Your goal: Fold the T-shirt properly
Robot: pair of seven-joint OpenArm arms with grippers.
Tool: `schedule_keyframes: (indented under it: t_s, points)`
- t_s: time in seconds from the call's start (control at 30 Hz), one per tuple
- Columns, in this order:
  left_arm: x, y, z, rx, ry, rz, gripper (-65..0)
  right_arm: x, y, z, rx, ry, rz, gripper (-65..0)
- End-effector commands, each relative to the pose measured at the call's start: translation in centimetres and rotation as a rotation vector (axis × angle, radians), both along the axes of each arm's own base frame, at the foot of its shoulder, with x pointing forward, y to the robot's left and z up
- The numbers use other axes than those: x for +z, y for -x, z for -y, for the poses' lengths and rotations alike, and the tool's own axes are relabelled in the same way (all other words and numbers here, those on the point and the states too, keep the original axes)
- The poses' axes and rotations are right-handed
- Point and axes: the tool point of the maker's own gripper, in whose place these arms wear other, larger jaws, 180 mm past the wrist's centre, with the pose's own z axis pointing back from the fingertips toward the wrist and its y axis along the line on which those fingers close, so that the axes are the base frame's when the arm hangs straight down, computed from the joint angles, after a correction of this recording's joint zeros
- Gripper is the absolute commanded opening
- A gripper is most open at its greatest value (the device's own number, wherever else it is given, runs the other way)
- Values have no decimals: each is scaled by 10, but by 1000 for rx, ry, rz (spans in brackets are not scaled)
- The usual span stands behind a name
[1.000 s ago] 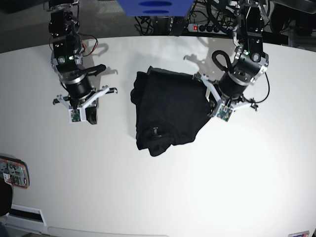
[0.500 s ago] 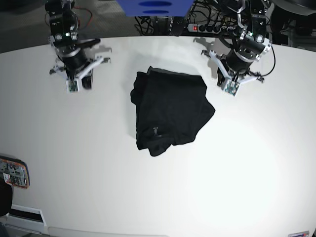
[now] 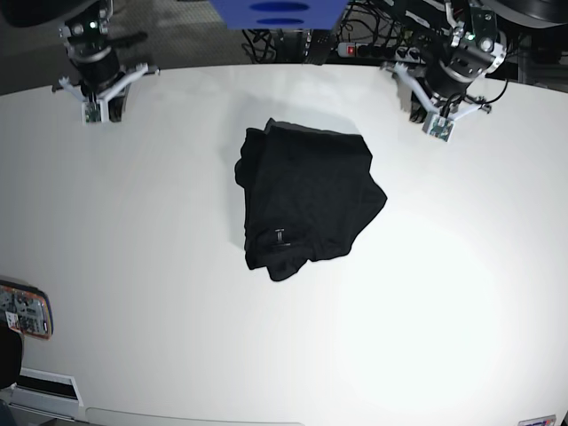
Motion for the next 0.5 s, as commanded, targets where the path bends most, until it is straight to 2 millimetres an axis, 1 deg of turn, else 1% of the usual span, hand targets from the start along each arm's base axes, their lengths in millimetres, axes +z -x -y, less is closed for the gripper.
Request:
schedule_keyframes:
  t_s: [0.0, 0.07, 0.13, 0.2, 0.27, 0.37, 0.47]
  points:
    - [9, -1, 5, -10, 25, 46, -650, 2, 11, 4, 5, 14, -14, -650]
    - [13, 4, 9, -12, 49, 83, -650, 2, 23, 3, 11, 13, -24, -650]
    - [20, 1, 10, -26, 64, 140, -650, 5, 28, 1, 18, 9, -6, -650]
    - [23, 1, 11, -32, 73, 162, -650, 9, 35, 7, 13, 20, 9, -650]
    - [20, 11, 10, -34, 70, 134, -650, 10, 47, 11, 9, 30, -13, -650]
    - [13, 32, 10, -35, 66, 75, -650, 7, 65, 12, 9, 32, -60, -650]
    - [8, 48, 9, -50, 62, 29, -650, 5, 73, 10, 11, 27, -81, -650]
